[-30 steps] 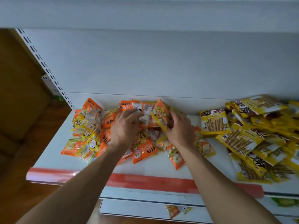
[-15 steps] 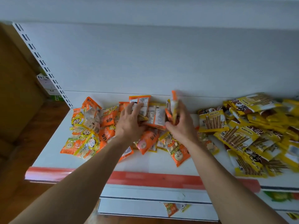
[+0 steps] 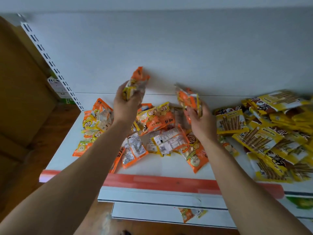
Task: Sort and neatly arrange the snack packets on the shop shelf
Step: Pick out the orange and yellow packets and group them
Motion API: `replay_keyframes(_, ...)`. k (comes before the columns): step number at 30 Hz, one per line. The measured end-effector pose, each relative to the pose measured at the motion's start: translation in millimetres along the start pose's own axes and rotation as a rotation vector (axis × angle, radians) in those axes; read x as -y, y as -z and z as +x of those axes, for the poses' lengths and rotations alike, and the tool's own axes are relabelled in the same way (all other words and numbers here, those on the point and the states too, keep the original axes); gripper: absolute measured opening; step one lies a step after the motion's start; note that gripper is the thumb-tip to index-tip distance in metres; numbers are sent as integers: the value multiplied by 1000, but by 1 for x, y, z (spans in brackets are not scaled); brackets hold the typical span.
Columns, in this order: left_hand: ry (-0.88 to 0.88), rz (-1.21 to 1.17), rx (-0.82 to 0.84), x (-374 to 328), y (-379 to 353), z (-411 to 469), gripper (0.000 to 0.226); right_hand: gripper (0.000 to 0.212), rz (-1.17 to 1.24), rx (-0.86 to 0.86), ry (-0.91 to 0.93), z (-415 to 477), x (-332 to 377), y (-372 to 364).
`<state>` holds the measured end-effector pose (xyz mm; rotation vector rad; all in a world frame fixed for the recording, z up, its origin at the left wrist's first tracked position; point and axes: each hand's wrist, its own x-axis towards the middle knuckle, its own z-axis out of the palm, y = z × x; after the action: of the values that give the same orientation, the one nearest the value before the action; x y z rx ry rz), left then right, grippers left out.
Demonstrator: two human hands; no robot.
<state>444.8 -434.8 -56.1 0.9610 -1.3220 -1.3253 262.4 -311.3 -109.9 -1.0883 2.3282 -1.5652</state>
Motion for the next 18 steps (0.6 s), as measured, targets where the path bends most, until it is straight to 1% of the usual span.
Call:
replay_keyframes(1, 0, 31, -14, -1, 3, 0, 36, 29, 19, -8, -15, -2, 1, 3)
replay_keyframes(2, -13, 87, 17, -1, 5, -1, 40, 28, 28, -8, -24, -3, 3, 5)
replay_keyframes(3, -30, 154, 89, 0, 7, -5, 47, 27, 30, 3, -13, -6, 4, 8)
replay_keyframes(4, -38, 236, 188, 3, 8, -9, 57, 26, 25, 26, 39, -10, 5, 11)
replay_keyframes(5, -48, 396, 290, 11, 8, -13, 67, 29, 7, 66, 120, -16, 6, 14)
replay_keyframes(6, -67, 656, 394, 21, 8, -17, 78, 40, -39, 127, 193, -23, 4, 15)
replay_keyframes(7, -90, 938, 480, 33, 8, -23, 89, 55, -134, 206, 223, -30, 0, 14)
replay_keyframes(8, -123, 1125, 522, 44, 8, -32, 98, 71, -270, 285, 211, -39, -6, 11)
replay_keyframes(9, -162, 1177, 522, 54, 7, -40, 102, 86, -402, 342, 177, -49, -11, 7)
replay_keyframes(10, -193, 1129, 495, 61, 8, -46, 102, 97, -490, 358, 160, -57, -16, 3)
replay_keyframes(11, -212, 1033, 465, 66, 8, -50, 99, 100, -529, 337, 167, -62, -19, 0)
replay_keyframes(13, -226, 908, 445, 69, 6, -55, 90, 93, -526, 241, 209, -66, -20, -3)
replay_keyframes(15, -240, 876, 443, 65, -1, -57, 82, 83, -496, 177, 237, -64, -19, -5)
replay_keyframes(18, -218, 879, 472, 59, -4, -59, 76, 74, -482, 176, 239, -62, -20, -6)
